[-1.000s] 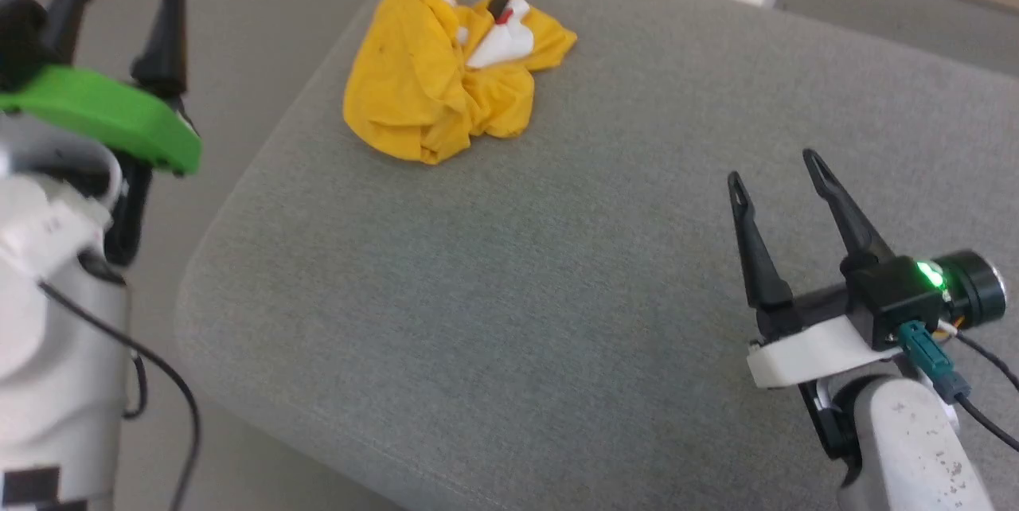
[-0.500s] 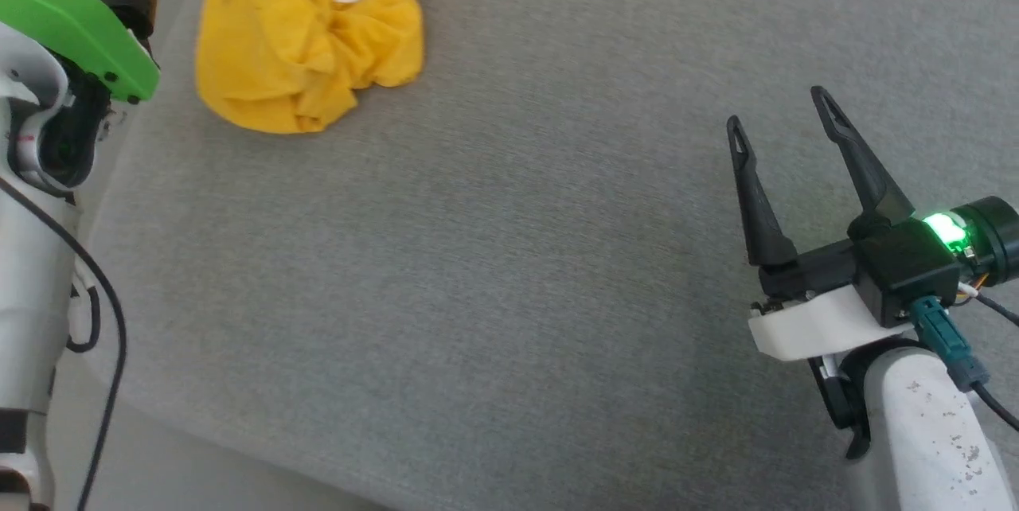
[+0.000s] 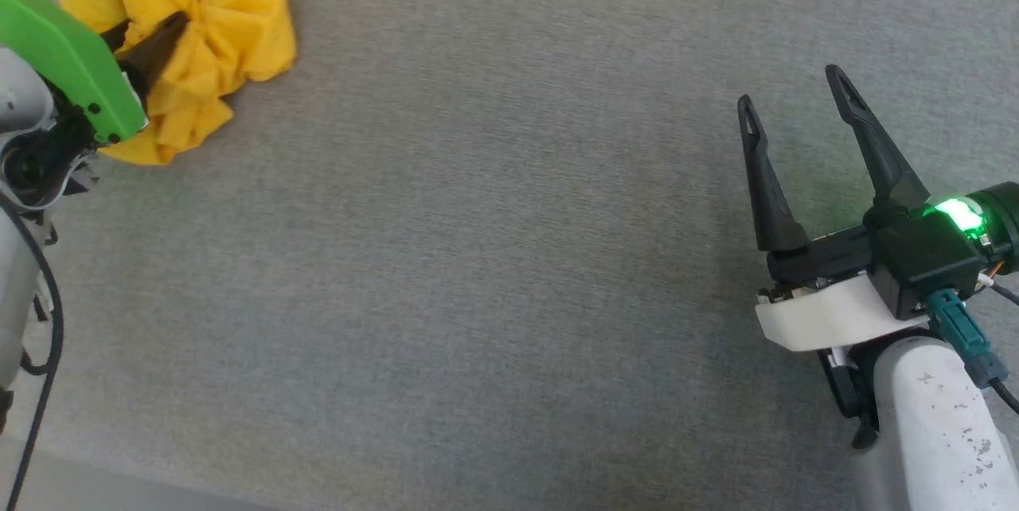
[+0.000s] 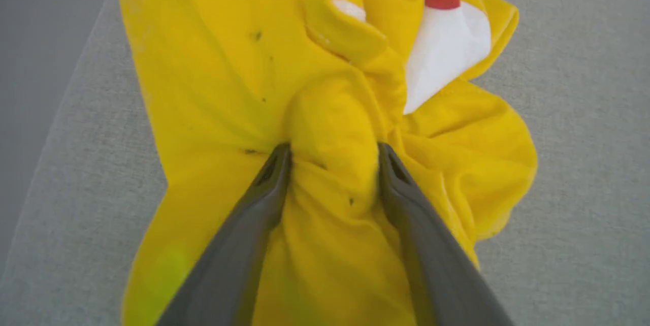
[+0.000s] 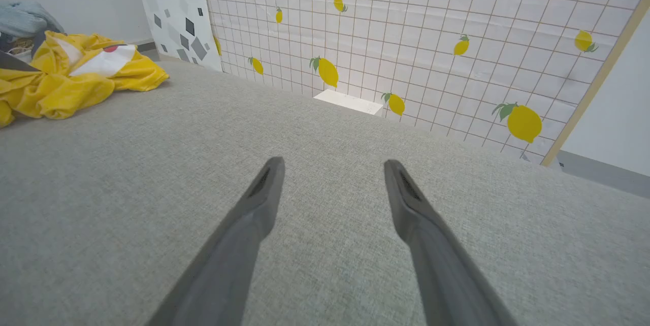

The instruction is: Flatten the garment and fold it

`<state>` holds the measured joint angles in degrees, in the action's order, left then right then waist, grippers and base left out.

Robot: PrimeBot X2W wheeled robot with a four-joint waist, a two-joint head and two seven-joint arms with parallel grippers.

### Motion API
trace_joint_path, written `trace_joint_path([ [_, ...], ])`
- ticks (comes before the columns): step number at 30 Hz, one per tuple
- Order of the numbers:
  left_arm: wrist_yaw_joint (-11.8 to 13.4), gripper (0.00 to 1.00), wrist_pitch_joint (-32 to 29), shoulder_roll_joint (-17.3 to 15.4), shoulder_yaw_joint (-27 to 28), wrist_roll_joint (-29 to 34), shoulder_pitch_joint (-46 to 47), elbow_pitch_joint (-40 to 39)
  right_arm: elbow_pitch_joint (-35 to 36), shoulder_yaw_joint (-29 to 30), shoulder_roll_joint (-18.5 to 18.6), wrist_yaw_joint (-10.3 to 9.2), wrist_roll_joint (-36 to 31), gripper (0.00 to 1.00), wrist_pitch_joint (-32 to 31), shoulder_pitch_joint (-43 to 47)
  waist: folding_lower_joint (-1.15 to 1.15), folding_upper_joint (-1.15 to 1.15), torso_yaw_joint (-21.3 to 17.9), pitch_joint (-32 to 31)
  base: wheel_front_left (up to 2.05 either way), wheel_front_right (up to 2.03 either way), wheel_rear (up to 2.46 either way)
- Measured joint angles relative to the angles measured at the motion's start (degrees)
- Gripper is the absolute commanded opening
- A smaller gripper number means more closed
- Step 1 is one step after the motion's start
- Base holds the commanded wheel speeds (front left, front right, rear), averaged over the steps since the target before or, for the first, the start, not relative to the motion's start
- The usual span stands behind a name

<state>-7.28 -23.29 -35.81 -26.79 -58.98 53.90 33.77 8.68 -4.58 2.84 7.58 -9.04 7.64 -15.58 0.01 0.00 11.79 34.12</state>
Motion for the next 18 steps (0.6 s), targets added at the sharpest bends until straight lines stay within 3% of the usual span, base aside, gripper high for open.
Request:
trace_joint_path([
  [7,0.00,0.00,2.59,-1.75,-1.16,-0.22,0.10,2.64,-0.96,0.32,0.01,0.00,0.81,1.00,1.04,-0.19,0.00,0.00,-1.12,-0.79,0.00,0.00,0.00],
  [18,-0.05,0.00,10.11,-6.09,-2.67,4.65,2.97,2.87,-6.62,2.27,-0.01,0.00,5.87,1.00,4.77,0.75,-0.01,0.00,-1.28,-9.15,0.00,0.00,0.00],
])
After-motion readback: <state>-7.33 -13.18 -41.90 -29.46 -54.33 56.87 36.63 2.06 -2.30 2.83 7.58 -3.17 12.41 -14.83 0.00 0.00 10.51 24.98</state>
